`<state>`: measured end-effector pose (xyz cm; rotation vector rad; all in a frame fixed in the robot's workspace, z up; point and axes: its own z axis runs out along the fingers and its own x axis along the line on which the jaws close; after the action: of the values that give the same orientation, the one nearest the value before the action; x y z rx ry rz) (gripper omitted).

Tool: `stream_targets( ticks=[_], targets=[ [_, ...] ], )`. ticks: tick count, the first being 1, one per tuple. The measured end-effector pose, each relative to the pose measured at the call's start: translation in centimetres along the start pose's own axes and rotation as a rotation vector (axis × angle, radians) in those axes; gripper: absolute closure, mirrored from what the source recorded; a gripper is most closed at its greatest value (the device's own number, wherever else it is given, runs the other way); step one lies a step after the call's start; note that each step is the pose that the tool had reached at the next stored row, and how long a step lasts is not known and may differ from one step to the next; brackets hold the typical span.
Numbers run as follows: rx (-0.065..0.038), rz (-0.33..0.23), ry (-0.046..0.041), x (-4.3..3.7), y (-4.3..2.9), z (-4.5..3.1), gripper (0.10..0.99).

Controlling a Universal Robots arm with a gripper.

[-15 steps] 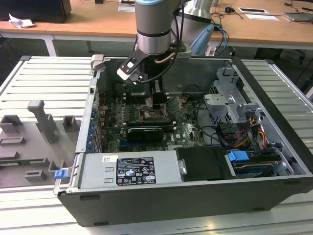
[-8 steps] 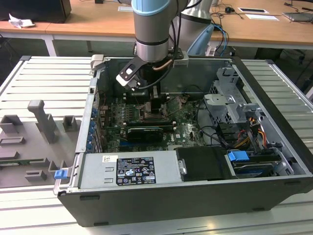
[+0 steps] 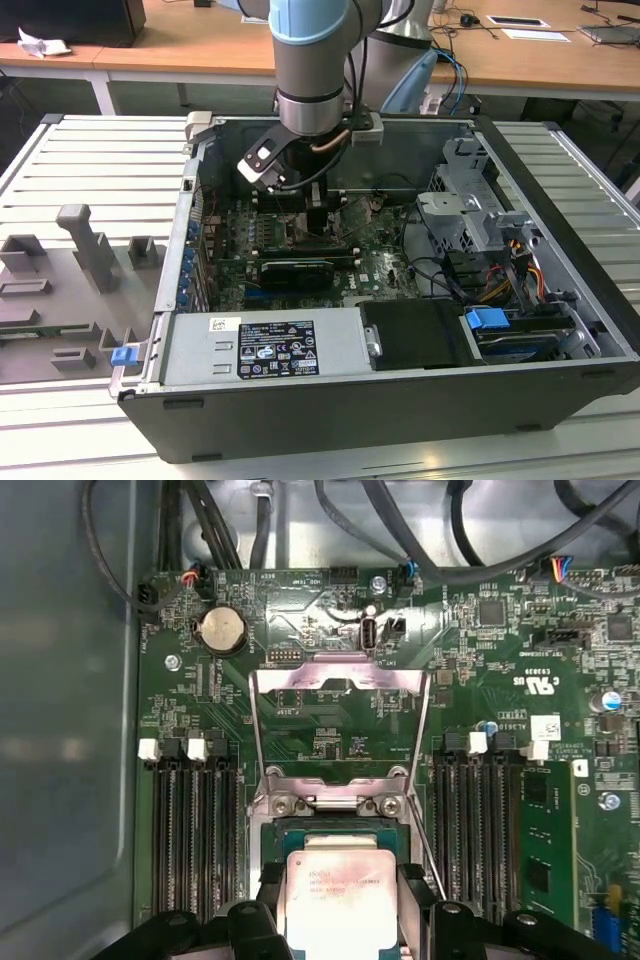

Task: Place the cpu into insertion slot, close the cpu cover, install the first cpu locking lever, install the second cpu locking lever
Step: 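Place the cpu into insertion slot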

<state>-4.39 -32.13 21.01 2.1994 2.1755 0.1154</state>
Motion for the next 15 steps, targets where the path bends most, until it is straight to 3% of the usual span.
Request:
stream_targets(
  ticks=[10, 15],
  targets=[
    [0.0, 0.0, 0.0, 0.06, -0.16, 0.84, 0.557],
    [0.0, 0.0, -0.0001, 0.06, -0.17, 0.89, 0.545]
  ],
)
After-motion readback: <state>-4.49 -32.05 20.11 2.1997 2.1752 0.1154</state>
